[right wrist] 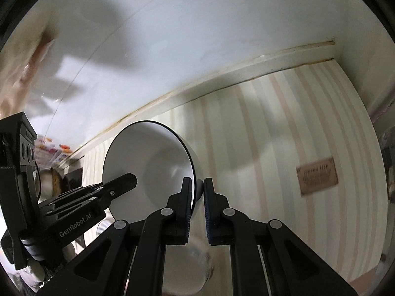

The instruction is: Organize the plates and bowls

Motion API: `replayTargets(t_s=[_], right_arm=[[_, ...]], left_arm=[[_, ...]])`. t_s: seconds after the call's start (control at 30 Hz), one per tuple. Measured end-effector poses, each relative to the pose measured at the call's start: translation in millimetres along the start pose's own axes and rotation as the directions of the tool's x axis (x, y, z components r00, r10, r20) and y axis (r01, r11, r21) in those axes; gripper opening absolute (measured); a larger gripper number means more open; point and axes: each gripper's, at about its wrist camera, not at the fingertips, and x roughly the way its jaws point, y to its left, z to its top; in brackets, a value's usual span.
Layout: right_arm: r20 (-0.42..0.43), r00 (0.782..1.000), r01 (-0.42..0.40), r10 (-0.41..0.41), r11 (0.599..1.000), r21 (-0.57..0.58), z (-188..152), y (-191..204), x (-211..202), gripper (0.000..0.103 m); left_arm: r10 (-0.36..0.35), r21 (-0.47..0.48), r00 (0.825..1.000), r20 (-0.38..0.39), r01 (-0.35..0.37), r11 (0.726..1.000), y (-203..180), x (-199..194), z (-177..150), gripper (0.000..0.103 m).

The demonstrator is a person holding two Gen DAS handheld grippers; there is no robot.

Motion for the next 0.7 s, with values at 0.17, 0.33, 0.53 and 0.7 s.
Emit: replayTargets(t_s=[0.17,0.33,0.53,0.7], right_arm=[[-0.004,1.000,-0.010,0.010,1.000,-0.021,-35,17,-18,0.011],[-0.021,1.000,-0.020,0.019,0.999,-0.031,-68,27,-26,0.011],[-0.070,0.998,-0.011,0.008,0.999,-0.036,-95,28,-16,0.011],[-0.121,0.993,0.002,-0.005,1.000,-0.025,-112,20,-1,0.012]], left_arm=[[-0.002,-0.002,1.000,-0.002,0.002,1.000,10,-16,-31,0.009],[-0.002,-0.007,1.000,-0.014,0.002,1.000,18,-23,-56,0.009],[-0.001,-0.020,0.998,-0.069,0.000,1.000,26,-11,-83,0.009],[-0.005,-0.030,0.993,-0.114,0.001,1.000,27,4,-97,0.009]])
